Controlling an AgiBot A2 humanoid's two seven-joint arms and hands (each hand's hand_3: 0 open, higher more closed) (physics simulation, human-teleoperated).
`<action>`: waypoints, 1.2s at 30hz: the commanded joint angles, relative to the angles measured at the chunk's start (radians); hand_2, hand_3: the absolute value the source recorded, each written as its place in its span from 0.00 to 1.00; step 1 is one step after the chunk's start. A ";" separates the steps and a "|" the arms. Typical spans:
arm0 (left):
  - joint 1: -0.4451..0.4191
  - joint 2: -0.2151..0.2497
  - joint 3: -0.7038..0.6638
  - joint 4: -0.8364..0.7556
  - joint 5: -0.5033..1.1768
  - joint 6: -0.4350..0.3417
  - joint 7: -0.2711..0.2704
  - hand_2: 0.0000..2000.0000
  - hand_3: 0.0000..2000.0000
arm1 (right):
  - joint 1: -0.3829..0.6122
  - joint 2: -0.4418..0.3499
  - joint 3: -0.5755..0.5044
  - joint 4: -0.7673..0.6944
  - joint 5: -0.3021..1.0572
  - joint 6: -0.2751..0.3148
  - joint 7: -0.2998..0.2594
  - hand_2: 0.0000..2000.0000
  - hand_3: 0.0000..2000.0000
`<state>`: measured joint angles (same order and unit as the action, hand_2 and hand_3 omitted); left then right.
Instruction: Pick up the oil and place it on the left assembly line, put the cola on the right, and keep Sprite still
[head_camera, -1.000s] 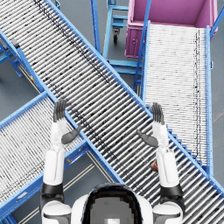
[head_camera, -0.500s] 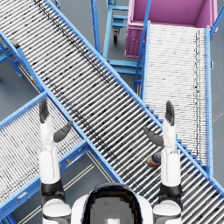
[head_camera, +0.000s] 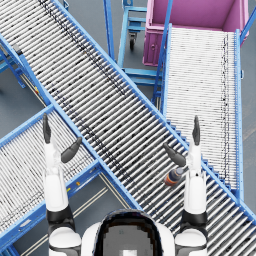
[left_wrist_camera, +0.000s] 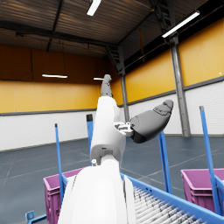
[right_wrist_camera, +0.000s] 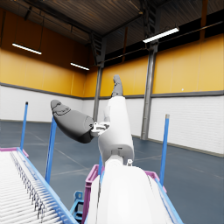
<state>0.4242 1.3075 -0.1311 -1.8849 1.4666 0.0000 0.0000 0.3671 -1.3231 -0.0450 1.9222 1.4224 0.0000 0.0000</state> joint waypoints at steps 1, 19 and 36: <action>0.013 -0.002 -0.002 -0.006 0.000 0.000 0.000 0.00 0.00 | 0.021 0.000 -0.010 -0.001 0.000 0.000 0.000 0.00 0.00; 0.028 0.003 -0.025 -0.002 0.001 0.000 0.000 0.00 0.00 | 0.025 -0.015 -0.062 0.001 0.001 0.000 0.000 0.00 0.00; -0.006 0.018 -0.022 -0.018 0.001 0.000 0.000 0.00 0.00 | 0.011 -0.024 -0.074 0.040 0.001 0.000 0.000 0.00 0.00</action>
<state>0.4176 1.3261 -0.1531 -1.9038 1.4676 0.0000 0.0000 0.3507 -1.3545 -0.1256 1.9636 1.4232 0.0000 0.0000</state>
